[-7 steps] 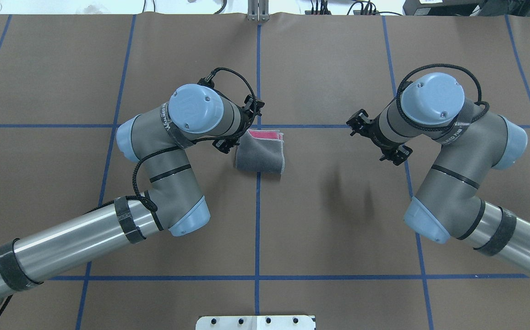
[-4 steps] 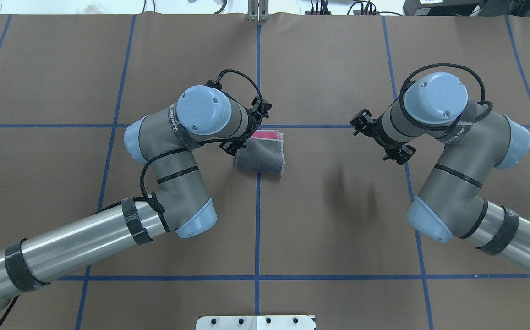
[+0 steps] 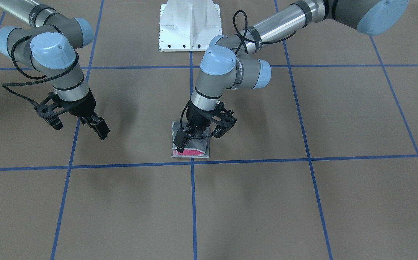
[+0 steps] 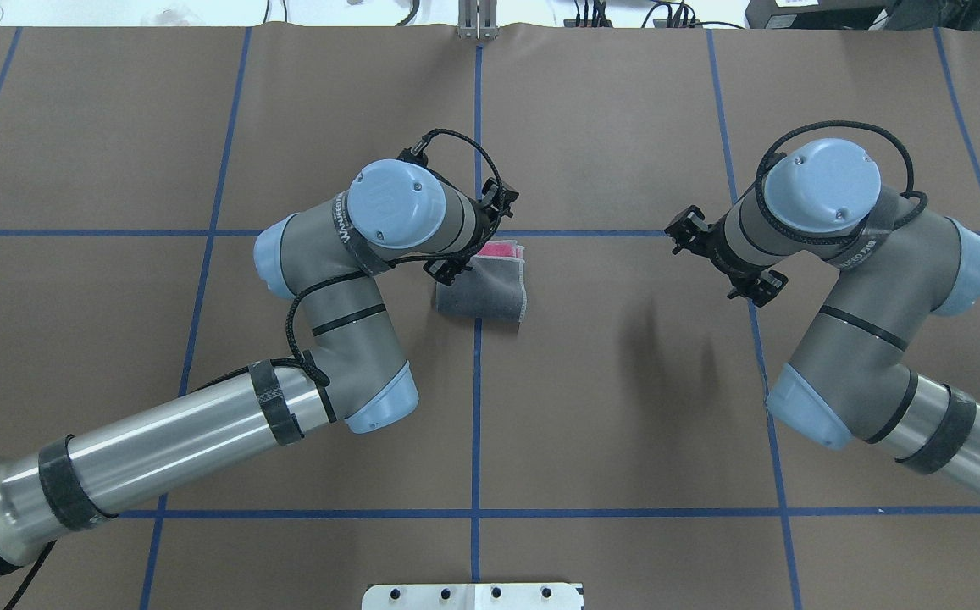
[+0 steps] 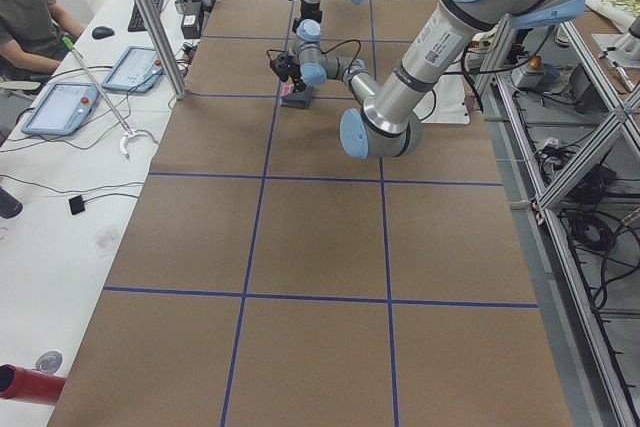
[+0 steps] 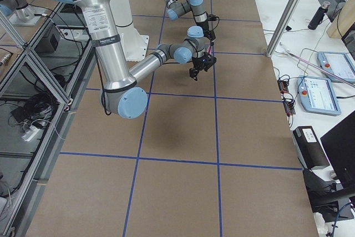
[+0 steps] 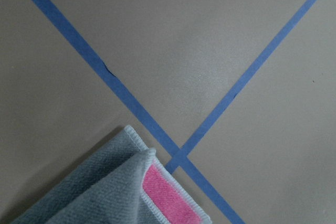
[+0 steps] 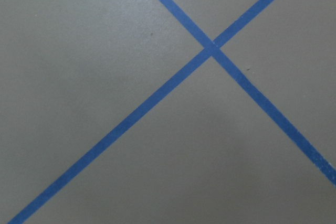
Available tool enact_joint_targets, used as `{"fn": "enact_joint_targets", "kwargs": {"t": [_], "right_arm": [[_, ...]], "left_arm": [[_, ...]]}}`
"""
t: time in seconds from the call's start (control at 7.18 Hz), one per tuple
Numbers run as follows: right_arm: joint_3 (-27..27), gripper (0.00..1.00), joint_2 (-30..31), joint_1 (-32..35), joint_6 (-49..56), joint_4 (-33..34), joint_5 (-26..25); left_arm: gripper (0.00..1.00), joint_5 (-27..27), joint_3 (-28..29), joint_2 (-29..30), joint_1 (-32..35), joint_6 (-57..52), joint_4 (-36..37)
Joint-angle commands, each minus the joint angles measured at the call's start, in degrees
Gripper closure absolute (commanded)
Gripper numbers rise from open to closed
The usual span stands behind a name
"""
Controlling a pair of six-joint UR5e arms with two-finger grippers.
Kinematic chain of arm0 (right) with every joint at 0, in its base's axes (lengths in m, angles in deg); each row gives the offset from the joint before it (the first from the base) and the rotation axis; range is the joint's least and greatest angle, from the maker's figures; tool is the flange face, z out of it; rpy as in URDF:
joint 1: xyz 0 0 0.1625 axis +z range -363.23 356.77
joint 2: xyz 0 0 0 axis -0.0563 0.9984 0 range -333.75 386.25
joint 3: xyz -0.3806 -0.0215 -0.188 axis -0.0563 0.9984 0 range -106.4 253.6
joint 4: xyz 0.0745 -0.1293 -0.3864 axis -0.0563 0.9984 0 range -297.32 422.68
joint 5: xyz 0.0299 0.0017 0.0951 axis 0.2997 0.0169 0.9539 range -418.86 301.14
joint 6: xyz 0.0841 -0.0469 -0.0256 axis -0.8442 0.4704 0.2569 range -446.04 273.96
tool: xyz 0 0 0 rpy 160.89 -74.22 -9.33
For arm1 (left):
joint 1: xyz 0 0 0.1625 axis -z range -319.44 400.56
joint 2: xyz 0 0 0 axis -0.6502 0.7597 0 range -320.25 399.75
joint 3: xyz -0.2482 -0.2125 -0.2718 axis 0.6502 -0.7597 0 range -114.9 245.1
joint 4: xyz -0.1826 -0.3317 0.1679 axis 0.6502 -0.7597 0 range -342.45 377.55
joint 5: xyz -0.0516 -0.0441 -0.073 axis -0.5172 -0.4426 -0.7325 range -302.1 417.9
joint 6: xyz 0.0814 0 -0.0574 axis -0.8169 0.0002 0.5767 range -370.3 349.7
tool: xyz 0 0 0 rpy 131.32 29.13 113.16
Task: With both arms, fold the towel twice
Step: 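Lay the folded end onto the far end with the left gripper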
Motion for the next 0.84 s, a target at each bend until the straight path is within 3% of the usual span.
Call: {"fn": "enact_joint_targets", "kwargs": {"t": [0.0, 0.7], "right_arm": [[0.0, 0.0, 0.4, 0.1, 0.0, 0.0, 0.0], [-0.1, 0.0, 0.2, 0.0, -0.4, 0.0, 0.0]], "left_arm": [[0.0, 0.1, 3.0, 0.5, -0.2, -0.4, -1.0], [0.0, -1.9, 2.7, -0.5, 0.5, -1.1, -0.3]]}}
